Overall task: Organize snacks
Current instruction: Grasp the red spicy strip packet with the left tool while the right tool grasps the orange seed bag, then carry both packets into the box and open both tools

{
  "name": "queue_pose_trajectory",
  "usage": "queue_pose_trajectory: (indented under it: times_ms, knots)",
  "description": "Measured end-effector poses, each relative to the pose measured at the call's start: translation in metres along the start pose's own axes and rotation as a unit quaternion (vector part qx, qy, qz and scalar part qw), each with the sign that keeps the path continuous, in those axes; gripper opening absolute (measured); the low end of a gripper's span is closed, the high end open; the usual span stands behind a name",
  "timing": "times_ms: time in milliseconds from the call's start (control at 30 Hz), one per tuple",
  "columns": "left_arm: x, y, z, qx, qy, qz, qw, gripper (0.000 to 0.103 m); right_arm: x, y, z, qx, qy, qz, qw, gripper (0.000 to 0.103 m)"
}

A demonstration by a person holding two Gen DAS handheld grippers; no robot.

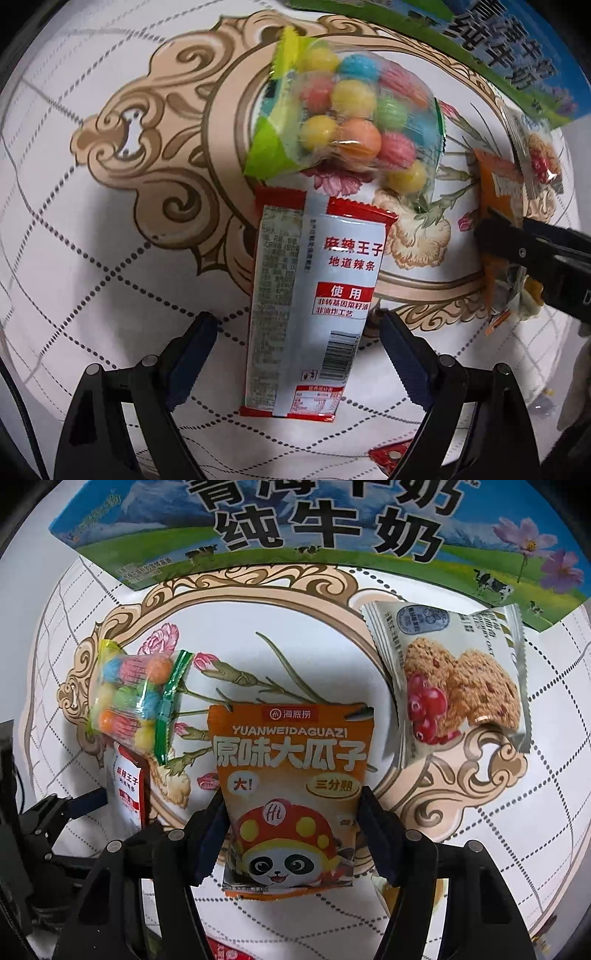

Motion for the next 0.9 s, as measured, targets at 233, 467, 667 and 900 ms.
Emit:
queue_pose_trajectory:
  times_ms: [233, 467, 667, 900]
  knots:
    - [0.013, 0.007, 0.007, 0.03, 0.033, -0.028, 0.9986, 0.051, -0.002, -0.007, 0.034, -0.004, 0.019, 0.018, 1.0, 0.061]
    - [0.014, -0.006, 0.02, 0.03, 0.032, -0.026, 0.9987, 0.055, -0.003, -0.02, 0.067, -0.026, 0.029, 0.016, 0.999, 0.072]
    - [0.027, 0.014, -0.004, 0.053, 0.022, -0.03, 0.9979, 0.044, -0.017, -0.019, 0.094, 0.017, 0.011, 0.031, 0.999, 0.056]
    - [0.07, 0.072, -0.022, 0.099, 0.002, 0.011, 0.995, 0.043, -0.011, 0.031, 0.104, 0.064, -0.012, -0.014, 0.998, 0.053]
Point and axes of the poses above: each gripper's, at about its wrist camera, not at the fingertips, and y roughly against the way its jaws point, x to its right, z to its underside, the point moved 10 cm from there along -y, roughly the way its jaws point, and after that the axes turned 8 degrees about z, right-handed, at the moved point
